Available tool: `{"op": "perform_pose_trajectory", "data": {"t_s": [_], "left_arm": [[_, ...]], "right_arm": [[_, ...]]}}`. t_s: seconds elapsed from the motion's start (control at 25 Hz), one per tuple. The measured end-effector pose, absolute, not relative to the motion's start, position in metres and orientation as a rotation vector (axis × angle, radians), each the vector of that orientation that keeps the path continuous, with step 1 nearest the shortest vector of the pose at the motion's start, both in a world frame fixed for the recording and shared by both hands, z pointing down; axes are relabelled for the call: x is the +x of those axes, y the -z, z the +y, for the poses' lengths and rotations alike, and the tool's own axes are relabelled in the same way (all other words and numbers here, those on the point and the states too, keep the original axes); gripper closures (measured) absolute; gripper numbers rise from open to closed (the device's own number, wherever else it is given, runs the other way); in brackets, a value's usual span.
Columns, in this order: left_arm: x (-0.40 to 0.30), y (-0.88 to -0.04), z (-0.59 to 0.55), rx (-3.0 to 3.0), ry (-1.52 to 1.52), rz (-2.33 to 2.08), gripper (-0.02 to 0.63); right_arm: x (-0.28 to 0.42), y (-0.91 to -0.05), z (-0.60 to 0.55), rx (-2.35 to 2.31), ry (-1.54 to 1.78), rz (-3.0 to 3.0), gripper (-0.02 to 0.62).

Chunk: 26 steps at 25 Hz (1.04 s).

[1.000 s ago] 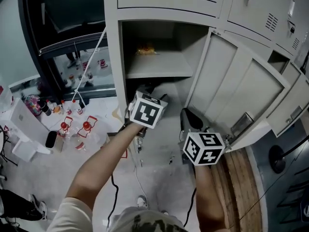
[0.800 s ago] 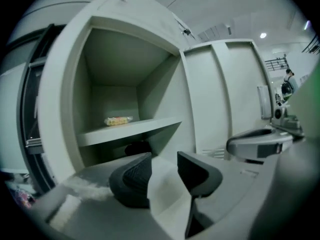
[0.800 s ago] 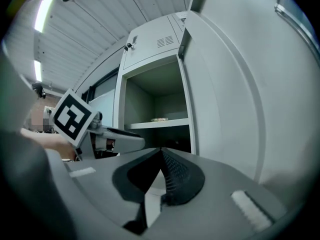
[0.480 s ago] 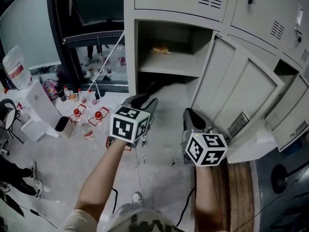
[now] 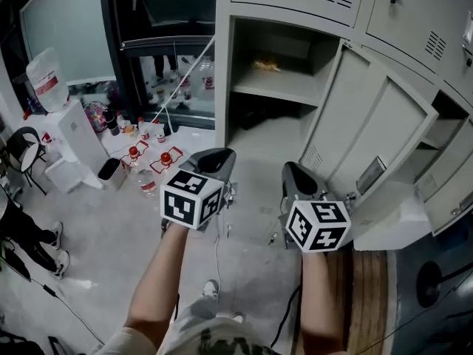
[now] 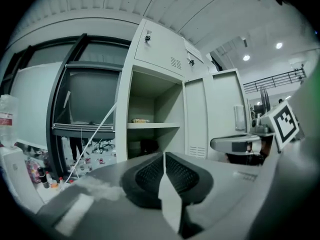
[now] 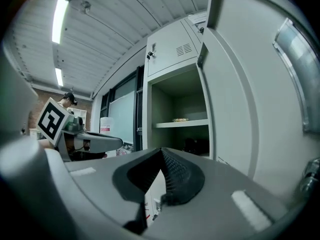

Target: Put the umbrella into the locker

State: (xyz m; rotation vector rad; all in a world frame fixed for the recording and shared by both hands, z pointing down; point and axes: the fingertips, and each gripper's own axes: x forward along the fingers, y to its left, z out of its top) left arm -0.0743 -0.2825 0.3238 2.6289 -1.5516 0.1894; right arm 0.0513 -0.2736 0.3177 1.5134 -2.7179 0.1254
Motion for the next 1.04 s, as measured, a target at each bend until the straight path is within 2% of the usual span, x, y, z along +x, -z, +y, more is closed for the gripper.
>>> {"op": "perform_pose_trajectory", "data": {"t_s": [0.08, 1.04], "left_arm": [[-0.077, -0.328, -0.273, 2.623, -0.203, -1.578, 0.600], [-0.066, -0.328, -0.249, 2.593, -0.151, -1.600, 0.601]], "right_arm": [[0.048, -0.320, -0.266, 1.496, -0.113, -2.715, 0.598], [0.060, -0.313, -0.240, 1.470, -0.056, -2.725, 0.598]]}}
